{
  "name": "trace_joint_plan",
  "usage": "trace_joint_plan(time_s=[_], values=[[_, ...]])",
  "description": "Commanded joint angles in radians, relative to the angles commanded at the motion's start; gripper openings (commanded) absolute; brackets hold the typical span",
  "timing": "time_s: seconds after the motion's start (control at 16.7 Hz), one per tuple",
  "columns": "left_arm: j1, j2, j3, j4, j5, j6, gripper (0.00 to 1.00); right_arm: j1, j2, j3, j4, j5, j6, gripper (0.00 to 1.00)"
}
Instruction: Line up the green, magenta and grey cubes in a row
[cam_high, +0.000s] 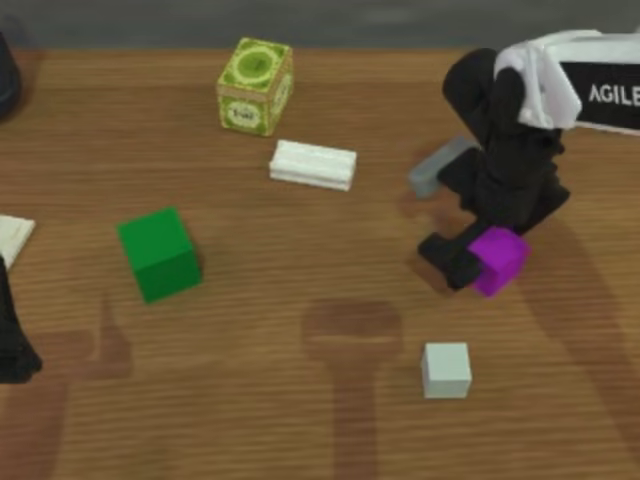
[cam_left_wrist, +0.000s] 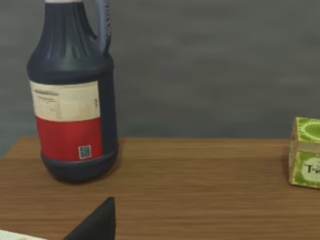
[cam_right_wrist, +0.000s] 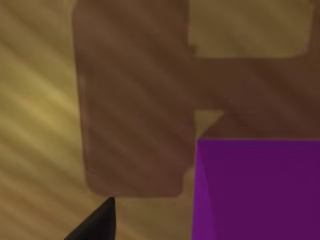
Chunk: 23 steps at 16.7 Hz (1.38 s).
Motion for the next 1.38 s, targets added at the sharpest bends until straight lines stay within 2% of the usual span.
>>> trace_joint_plan(time_s=[0.36, 1.14, 1.38], values=[[0.0, 0.0, 0.0, 0.0, 0.0, 0.0, 1.0, 0.0, 0.025, -0.036, 0.053, 0.0, 0.0, 1.0], [0.0, 0.0, 0.0, 0.0, 0.0, 0.0, 1.0, 0.0, 0.025, -0.036, 0.053, 0.0, 0.0, 0.02], [0.0, 0.0, 0.0, 0.0, 0.0, 0.0, 1.0, 0.0, 0.025, -0.036, 0.053, 0.0, 0.0, 0.0]])
